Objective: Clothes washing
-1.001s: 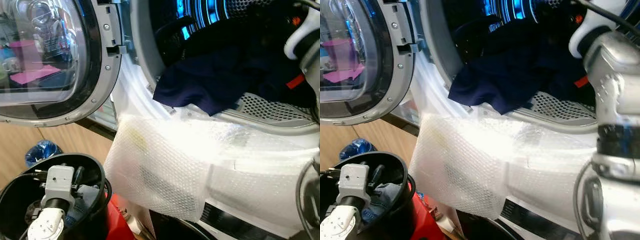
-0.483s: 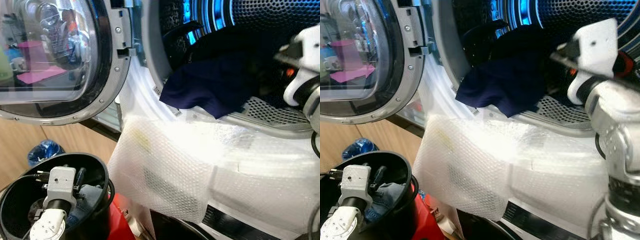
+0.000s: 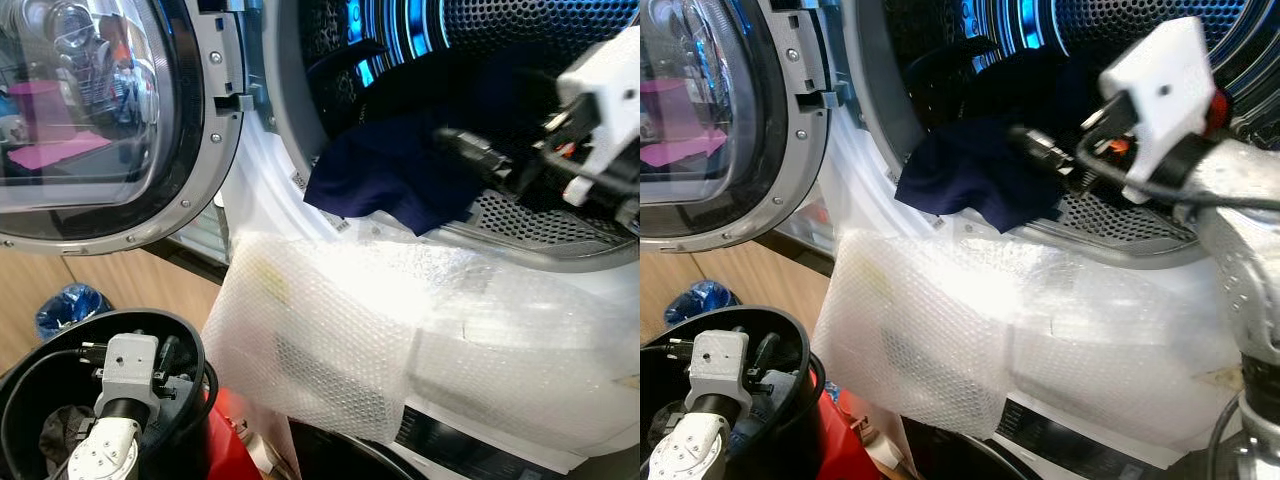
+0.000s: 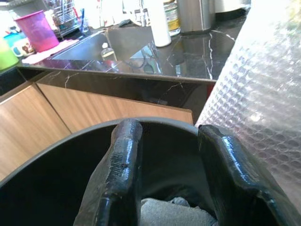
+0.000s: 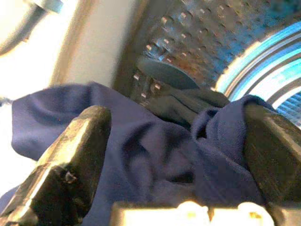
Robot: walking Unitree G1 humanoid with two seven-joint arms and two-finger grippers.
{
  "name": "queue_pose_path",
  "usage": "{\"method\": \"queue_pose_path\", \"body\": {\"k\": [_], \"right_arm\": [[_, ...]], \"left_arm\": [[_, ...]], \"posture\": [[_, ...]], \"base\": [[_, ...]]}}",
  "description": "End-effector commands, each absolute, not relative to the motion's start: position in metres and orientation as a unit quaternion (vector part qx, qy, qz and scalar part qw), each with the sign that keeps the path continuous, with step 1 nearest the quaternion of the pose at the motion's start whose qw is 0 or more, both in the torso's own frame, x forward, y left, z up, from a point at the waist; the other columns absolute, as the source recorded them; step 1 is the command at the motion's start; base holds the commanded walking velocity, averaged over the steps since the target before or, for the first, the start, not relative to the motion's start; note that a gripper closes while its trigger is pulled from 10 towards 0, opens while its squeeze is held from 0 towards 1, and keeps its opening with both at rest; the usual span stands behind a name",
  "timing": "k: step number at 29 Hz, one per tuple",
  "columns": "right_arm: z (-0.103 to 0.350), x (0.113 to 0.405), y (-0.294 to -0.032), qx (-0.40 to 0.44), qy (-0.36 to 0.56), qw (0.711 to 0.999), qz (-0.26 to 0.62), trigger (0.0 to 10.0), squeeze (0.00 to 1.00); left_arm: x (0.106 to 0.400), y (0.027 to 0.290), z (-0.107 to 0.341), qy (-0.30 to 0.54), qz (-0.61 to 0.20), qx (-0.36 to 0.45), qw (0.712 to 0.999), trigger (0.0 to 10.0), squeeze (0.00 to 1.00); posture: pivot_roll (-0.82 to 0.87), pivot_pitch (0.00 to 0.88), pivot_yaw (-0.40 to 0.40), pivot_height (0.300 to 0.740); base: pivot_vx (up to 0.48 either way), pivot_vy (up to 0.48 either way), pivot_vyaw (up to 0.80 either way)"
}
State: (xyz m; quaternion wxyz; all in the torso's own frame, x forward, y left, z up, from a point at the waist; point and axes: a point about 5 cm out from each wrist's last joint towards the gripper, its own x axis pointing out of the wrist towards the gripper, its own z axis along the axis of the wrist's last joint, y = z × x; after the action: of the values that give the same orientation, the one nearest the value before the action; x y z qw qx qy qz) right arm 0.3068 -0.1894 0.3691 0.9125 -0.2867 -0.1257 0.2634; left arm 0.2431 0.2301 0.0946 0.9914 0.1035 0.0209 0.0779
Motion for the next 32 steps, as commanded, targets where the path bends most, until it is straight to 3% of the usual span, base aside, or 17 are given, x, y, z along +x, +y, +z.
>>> {"method": "queue_pose_path", "body": {"k": [1, 6, 11, 13, 16, 20, 22, 28, 32], "right_arm": [[0.376, 0.307, -0.194, -0.300, -0.136, 0.910, 0.251, 10.0, 0.00], [0.393, 0.304, -0.214, -0.267, -0.175, 0.926, 0.199, 10.0, 0.00], [0.426, 0.292, -0.239, -0.121, -0.272, 0.940, 0.165, 10.0, 0.00], [0.426, 0.289, -0.239, -0.104, -0.277, 0.939, 0.176, 10.0, 0.00], [0.414, 0.270, -0.220, -0.092, -0.306, 0.903, 0.286, 10.0, 0.00], [0.391, 0.254, -0.197, -0.102, -0.270, 0.863, 0.415, 10.0, 0.00], [0.370, 0.249, -0.179, -0.150, -0.230, 0.843, 0.464, 10.0, 0.00], [0.352, 0.263, -0.173, -0.135, -0.169, 0.864, 0.455, 10.0, 0.00], [0.340, 0.262, -0.164, -0.094, -0.128, 0.856, 0.492, 10.0, 0.00]], "left_arm": [[0.240, 0.233, 0.094, 0.025, 0.085, 0.102, 0.991, 10.0, 0.00], [0.240, 0.232, 0.093, 0.025, 0.079, 0.102, 0.991, 10.0, 0.00], [0.242, 0.230, 0.094, 0.026, 0.071, 0.101, 0.992, 10.0, 0.00], [0.242, 0.230, 0.093, 0.027, 0.071, 0.101, 0.992, 10.0, 0.00], [0.242, 0.229, 0.092, 0.030, 0.069, 0.099, 0.992, 10.0, 0.00], [0.243, 0.229, 0.091, 0.031, 0.063, 0.100, 0.992, 10.0, 0.00], [0.244, 0.229, 0.091, 0.032, 0.063, 0.099, 0.993, 10.0, 0.00], [0.245, 0.227, 0.091, 0.031, 0.059, 0.097, 0.993, 10.0, 0.00], [0.242, 0.234, 0.098, 0.008, 0.081, 0.106, 0.991, 10.0, 0.00]], "posture": [[0.06, 0.000, -0.029, 0.740], [0.05, 0.000, -0.020, 0.740], [0.04, 0.000, -0.016, 0.740], [0.03, 0.000, -0.016, 0.740], [0.03, 0.000, -0.012, 0.740], [0.03, 0.000, -0.011, 0.740], [0.02, 0.000, -0.013, 0.740], [0.03, 0.000, -0.016, 0.740], [0.03, 0.000, -0.017, 0.740]], "base": [[0.000, 0.000, 0.00], [0.000, 0.000, 0.00], [0.000, 0.000, 0.00], [0.000, 0.000, 0.00], [0.000, 0.000, 0.00], [0.000, 0.000, 0.00], [0.000, 0.000, 0.00], [0.000, 0.000, 0.00], [0.000, 0.000, 0.00]]}}
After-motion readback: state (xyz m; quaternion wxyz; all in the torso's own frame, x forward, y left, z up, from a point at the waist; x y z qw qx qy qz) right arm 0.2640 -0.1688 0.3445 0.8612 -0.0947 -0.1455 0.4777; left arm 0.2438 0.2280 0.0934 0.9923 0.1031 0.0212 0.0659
